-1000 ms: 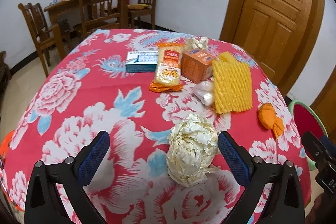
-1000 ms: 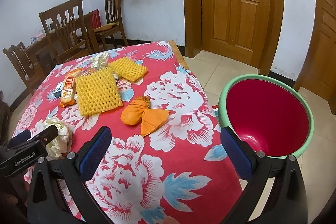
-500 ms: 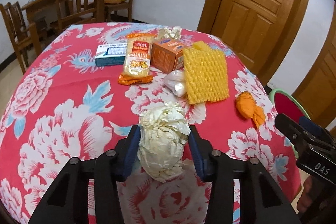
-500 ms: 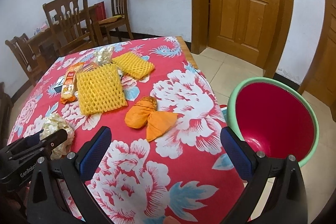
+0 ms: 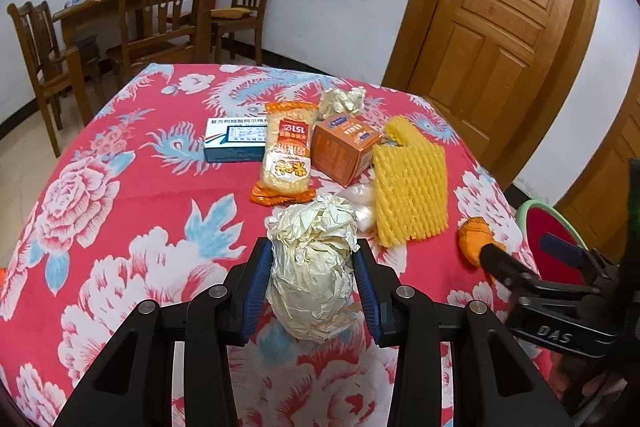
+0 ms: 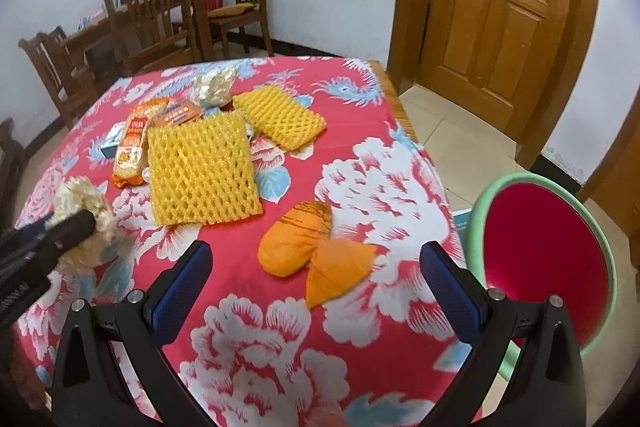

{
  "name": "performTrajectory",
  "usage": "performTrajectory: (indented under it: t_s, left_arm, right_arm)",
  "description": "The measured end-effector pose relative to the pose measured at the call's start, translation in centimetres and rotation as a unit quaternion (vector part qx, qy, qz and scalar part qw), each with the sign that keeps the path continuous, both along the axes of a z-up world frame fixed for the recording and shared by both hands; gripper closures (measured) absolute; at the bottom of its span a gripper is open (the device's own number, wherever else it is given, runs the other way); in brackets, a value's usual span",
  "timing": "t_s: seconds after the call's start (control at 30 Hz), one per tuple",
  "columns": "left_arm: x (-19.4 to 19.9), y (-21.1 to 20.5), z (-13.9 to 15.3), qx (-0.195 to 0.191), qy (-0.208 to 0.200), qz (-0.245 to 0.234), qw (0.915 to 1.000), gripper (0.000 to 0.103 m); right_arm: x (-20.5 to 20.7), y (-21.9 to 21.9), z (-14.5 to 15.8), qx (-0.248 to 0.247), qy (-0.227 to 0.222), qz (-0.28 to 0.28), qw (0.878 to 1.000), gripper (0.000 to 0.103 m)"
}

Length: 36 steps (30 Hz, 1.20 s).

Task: Collect trash
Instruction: 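Grasp the crumpled foil ball with the left gripper while the right gripper grasps the orange cloth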

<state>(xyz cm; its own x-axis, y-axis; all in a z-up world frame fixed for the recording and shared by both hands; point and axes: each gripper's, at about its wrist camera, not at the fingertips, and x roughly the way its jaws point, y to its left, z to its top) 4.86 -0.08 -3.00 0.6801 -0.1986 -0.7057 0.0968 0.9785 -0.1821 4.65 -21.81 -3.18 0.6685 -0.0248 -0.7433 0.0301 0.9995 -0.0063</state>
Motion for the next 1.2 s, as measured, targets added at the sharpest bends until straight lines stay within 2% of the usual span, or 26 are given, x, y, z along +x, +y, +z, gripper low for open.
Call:
performTrajectory:
  t_s: [0.17,0.23,0.47,0.53,0.57,0.77,0.93,1.2]
  left_arm:
    - [0.0,0.3,-0.2,-0.008,0.005,-0.002,1.0000,0.061]
    - [0.1,0.4,-0.4,-0.011,0.008,-0.002,0.9999,0.061]
    - [0.0,0.5,-0.5,-0.015,0.010,-0.002,0.9998,0.061]
    - [0.0,0.5,-0.6,-0.015,0.010,-0.001,0.9998,0.061]
    - [0.0,0.5,-0.6,-0.015,0.010,-0.002,0.9998,0.061]
    - [0.0,0.5,-0.7,-0.015,0.013,0.000,0.9998,0.061]
    - [-0.1,0.5,-0.7,-0.015,0.013,0.001,0.9998,0.061]
    - [-0.3,0.4,-0.3,-0.015,0.010,0.001,0.9998,0.061]
  right_arm:
    - [1.4,0.3,-0.9,-0.004,0.021,0.003,1.000,0.002]
    - [1.7,0.3,-1.0,-0.004,0.022,0.001,1.000,0.008]
    - [2.5,0.1,-2.1,0.010,0.045,0.004,0.999,0.021]
    - [2.6,0.1,-2.6,0.016,0.054,0.008,0.998,0.031]
    - [2.7,0.1,-3.0,0.019,0.062,0.009,0.998,0.032]
    - [2.5,0.0,-2.9,0.008,0.050,0.004,0.999,0.041]
    - [2.3,-0.3,-2.8,0.006,0.046,-0.004,0.999,0.056]
    - [2.1,-1.1,-2.6,0.019,0.044,-0.014,0.999,0.065]
